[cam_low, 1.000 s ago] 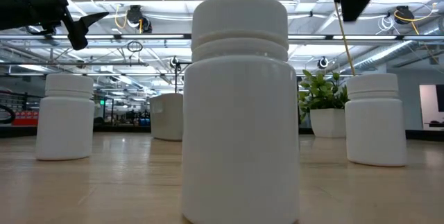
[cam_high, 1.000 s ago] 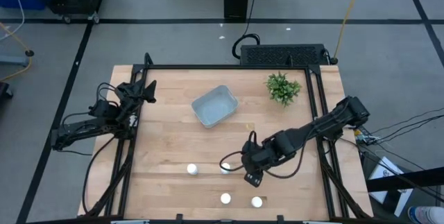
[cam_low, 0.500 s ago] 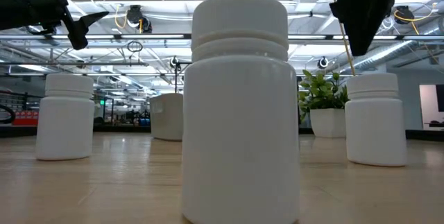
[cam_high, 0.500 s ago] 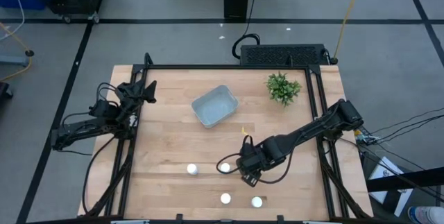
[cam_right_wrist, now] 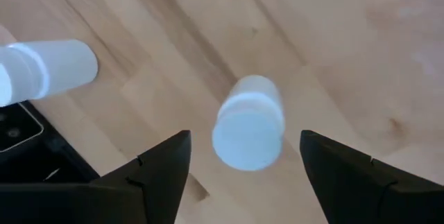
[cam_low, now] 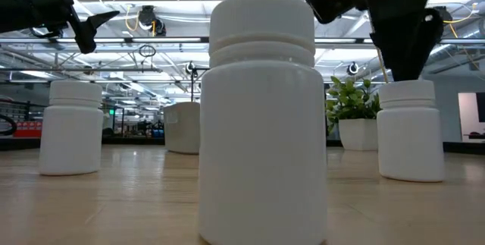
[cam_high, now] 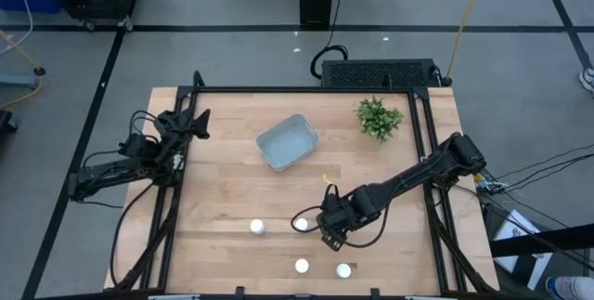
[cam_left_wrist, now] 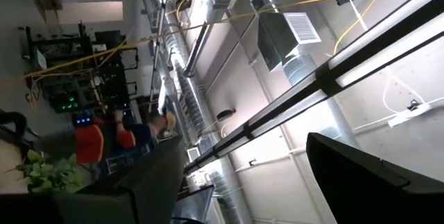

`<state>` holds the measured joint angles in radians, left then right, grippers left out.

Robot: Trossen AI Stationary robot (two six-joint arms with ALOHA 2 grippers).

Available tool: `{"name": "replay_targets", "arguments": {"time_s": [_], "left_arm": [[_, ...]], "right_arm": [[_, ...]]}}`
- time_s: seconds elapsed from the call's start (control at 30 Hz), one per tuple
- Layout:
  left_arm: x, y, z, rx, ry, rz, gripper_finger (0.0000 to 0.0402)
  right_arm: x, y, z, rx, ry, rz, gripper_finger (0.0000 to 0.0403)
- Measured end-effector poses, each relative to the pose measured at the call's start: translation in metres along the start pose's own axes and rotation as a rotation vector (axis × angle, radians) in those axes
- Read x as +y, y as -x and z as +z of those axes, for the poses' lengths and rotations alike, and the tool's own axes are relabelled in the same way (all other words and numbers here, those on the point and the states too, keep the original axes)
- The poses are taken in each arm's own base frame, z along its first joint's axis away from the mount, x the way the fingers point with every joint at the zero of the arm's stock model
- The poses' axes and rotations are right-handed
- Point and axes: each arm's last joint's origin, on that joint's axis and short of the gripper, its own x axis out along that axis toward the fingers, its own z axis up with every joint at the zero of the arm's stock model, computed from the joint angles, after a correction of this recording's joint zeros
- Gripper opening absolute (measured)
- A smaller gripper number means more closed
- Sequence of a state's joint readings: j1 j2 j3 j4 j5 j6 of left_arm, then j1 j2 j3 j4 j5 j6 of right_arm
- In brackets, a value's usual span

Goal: Pick and place pill bottles into a basket
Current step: Put the white pill bottle into the gray bin

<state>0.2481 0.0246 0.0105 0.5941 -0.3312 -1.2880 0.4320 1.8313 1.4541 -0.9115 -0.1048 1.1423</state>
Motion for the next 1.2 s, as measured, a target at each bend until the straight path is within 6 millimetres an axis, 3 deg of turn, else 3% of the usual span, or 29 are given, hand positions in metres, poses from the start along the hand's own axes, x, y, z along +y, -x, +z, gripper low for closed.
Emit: {"name": "replay_targets", "arguments": {"time_s": [0.3, 0.93, 1.2], "left_arm": [[0.000, 0.000, 0.000, 0.000, 0.024, -0.001, 0.0308], [0.000, 0.000, 0.000, -0.002, 0.016, 0.000, 0.0308], [0.000, 0.000, 0.000, -0.002, 0.017, 0.001, 0.0308]], "right_arm": [[-0.005, -0.015, -0.002, 0.019, -0.003, 0.026, 0.0270], [-0.005, -0.018, -0.001, 0.010, 0.025, 0.045, 0.0170], [-0.006, -0.018, 0.001, 0.007, 0.026, 0.045, 0.0165]]}}
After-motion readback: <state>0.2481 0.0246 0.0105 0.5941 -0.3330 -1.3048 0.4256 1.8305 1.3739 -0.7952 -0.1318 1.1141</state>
